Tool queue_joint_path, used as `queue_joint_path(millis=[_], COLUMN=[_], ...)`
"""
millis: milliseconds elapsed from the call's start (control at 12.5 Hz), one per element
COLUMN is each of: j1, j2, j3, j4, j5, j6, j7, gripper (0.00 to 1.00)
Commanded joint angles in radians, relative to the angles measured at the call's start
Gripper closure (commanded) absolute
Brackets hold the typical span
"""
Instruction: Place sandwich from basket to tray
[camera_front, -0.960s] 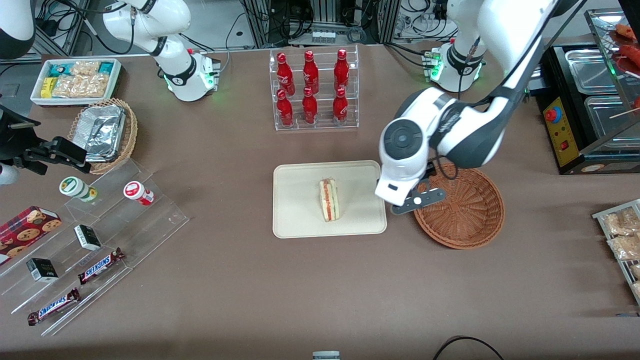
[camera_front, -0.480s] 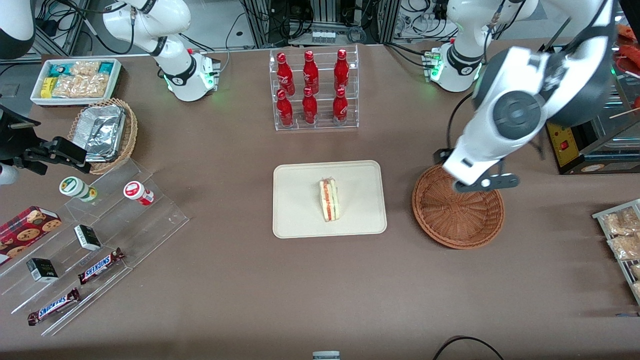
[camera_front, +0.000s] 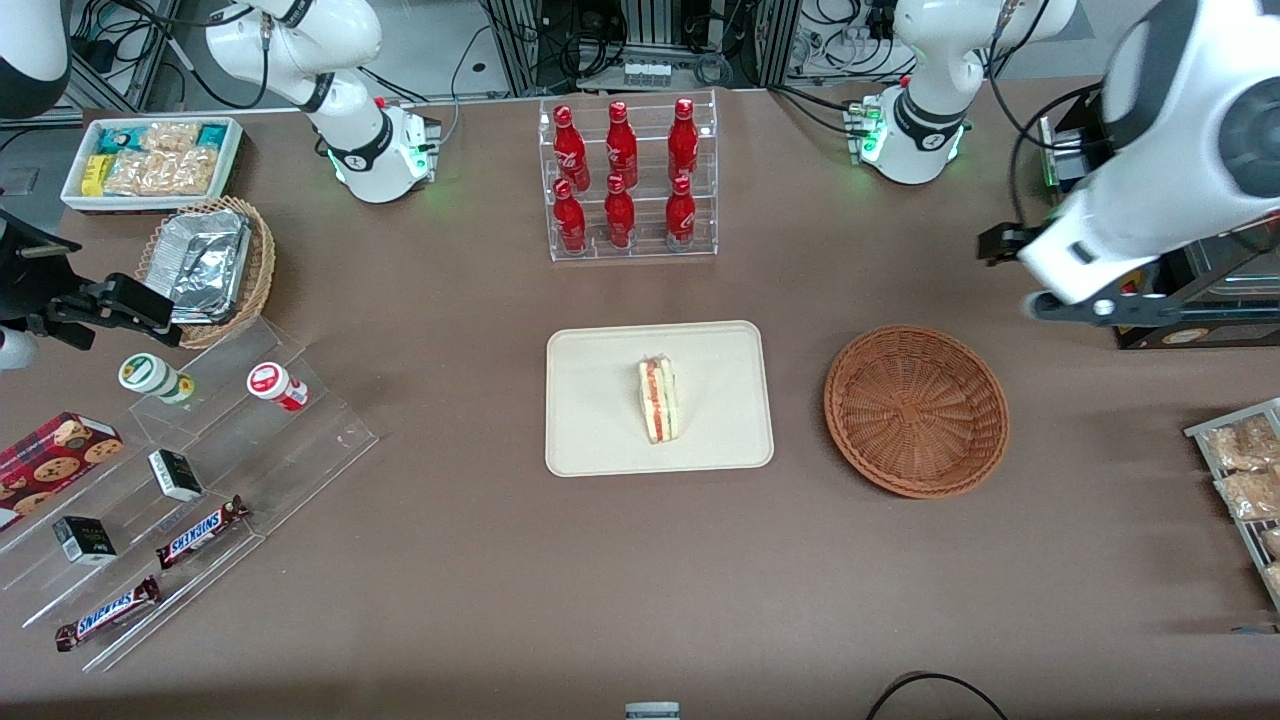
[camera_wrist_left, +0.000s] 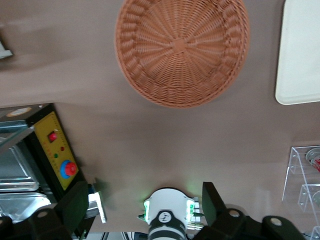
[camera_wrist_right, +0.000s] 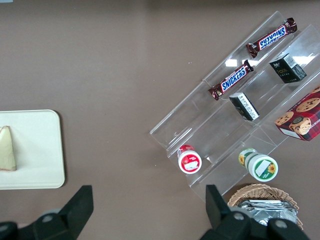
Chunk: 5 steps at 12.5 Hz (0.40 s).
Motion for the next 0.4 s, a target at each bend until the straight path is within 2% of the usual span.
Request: queue_joint_path(millis=[0,320], j1=[0.001,0.001], j2=[-0.015,-0.022], j3=[0.067,0.104], j4=[0.054,0.074], j5=[-0.018,-0.020], j6=[-0.041,-0.038], j7=[0.055,0.054], gripper=[0.00,0.00])
